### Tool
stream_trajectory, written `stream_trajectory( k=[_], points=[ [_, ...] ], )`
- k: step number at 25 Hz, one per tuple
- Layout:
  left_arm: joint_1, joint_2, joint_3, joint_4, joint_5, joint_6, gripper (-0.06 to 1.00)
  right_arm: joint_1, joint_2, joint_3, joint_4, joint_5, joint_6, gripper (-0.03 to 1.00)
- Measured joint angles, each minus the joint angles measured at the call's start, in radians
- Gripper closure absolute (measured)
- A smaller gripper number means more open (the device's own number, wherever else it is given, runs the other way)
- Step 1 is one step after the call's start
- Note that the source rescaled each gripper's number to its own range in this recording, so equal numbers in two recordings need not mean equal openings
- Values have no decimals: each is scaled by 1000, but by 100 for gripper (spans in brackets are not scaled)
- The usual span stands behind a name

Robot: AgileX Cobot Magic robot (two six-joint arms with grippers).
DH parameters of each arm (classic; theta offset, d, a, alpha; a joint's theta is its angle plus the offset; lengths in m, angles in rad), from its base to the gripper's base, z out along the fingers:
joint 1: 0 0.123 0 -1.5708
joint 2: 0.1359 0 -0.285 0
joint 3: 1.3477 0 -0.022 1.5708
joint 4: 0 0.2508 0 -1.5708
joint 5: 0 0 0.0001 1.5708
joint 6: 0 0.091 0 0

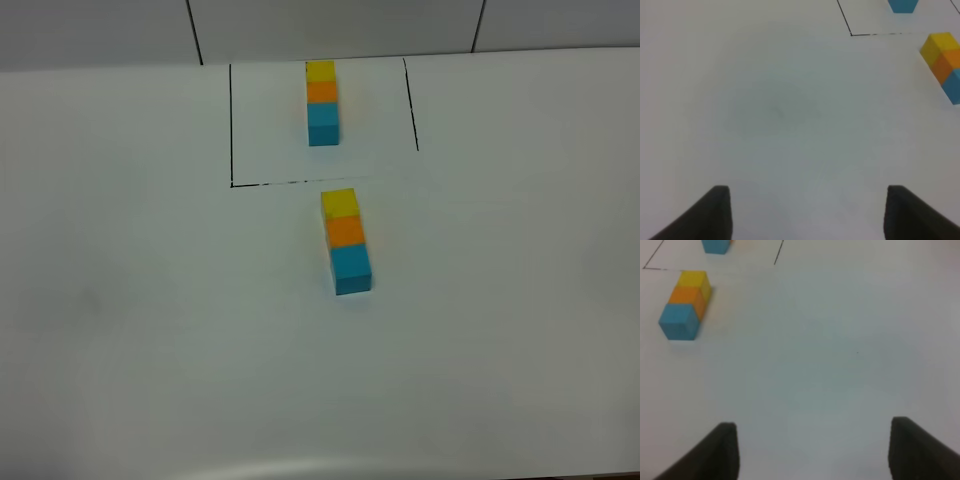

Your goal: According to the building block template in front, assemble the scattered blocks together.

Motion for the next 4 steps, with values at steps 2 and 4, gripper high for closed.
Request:
stream_trajectory(
  k=[2, 4],
  points=[
    [0, 0, 0, 0, 0, 0, 56, 0, 0, 0, 0, 0, 0, 63],
    [0, 0, 0, 0, 0, 0, 56, 0, 0, 0, 0, 0, 0, 63]
  ],
)
